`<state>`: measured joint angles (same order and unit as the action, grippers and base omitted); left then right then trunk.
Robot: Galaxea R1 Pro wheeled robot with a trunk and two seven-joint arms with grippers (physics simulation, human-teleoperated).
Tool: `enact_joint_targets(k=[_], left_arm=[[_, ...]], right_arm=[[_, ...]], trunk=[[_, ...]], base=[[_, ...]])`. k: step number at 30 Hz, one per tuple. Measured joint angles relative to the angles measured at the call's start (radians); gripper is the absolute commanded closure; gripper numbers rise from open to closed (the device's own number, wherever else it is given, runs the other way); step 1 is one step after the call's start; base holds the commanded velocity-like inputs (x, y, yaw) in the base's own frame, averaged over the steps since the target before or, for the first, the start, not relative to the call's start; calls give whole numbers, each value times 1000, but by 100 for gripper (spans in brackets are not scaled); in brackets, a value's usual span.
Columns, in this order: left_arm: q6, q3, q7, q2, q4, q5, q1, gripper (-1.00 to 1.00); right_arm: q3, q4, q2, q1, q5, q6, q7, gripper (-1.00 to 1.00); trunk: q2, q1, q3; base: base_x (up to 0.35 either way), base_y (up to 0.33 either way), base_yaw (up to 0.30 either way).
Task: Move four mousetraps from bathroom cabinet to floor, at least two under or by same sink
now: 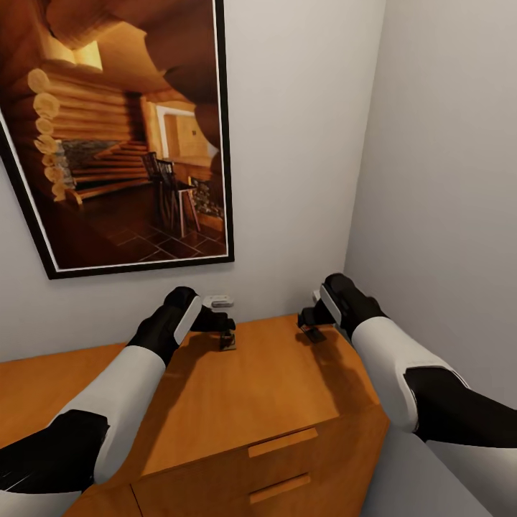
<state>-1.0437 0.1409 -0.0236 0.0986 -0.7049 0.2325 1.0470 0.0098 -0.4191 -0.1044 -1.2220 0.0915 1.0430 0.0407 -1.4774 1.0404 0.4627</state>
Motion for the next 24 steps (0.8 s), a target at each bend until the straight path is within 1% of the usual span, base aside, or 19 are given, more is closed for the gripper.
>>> enact_joint_targets(k=[10, 24], left_arm=[[0, 0, 0, 0, 0, -2, 0, -100], [0, 1, 0, 0, -3, -4, 0, -100]], right_arm=[[0, 21, 3, 0, 1, 0, 1, -100], [1, 26, 9, 0, 1, 0, 5, -100]], trunk=[[0, 0, 0], [0, 0, 0]], base=[[0, 0, 0], [0, 0, 0]])
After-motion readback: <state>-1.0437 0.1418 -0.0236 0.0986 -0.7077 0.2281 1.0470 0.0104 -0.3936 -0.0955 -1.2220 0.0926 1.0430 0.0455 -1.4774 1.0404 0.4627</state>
